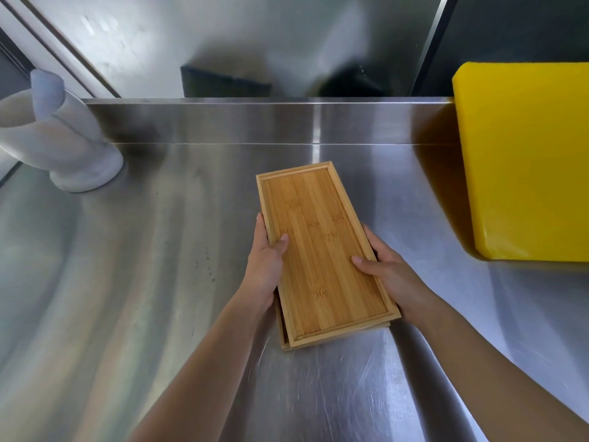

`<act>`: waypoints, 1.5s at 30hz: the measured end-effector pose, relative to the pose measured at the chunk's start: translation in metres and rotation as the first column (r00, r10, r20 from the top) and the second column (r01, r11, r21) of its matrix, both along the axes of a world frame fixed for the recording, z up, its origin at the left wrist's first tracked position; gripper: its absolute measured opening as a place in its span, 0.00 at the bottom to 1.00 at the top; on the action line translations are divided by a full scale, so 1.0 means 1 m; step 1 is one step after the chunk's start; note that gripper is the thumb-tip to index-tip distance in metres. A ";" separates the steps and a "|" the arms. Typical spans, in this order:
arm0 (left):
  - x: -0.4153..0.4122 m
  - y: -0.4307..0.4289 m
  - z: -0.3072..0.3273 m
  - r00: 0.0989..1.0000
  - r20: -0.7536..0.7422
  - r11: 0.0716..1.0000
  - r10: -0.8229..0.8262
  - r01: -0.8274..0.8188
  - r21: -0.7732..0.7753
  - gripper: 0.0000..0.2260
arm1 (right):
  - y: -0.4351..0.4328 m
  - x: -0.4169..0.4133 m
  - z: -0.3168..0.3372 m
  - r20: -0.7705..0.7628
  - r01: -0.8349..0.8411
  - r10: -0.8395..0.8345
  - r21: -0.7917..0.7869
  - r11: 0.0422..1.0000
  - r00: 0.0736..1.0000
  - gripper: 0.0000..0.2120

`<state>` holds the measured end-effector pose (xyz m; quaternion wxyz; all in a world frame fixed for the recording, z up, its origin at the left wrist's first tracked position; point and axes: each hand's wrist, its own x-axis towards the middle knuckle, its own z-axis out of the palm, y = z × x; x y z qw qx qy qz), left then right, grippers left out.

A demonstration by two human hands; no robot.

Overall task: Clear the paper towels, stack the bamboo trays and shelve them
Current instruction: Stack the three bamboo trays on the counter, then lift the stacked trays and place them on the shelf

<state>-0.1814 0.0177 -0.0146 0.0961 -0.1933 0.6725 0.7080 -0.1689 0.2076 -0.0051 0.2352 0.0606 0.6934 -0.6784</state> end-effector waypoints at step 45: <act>0.046 -0.007 0.024 0.978 0.192 0.943 0.079 -0.136 0.305 0.17 | -0.015 0.005 0.023 0.163 0.197 -0.171 -0.157 0.968 0.972 0.18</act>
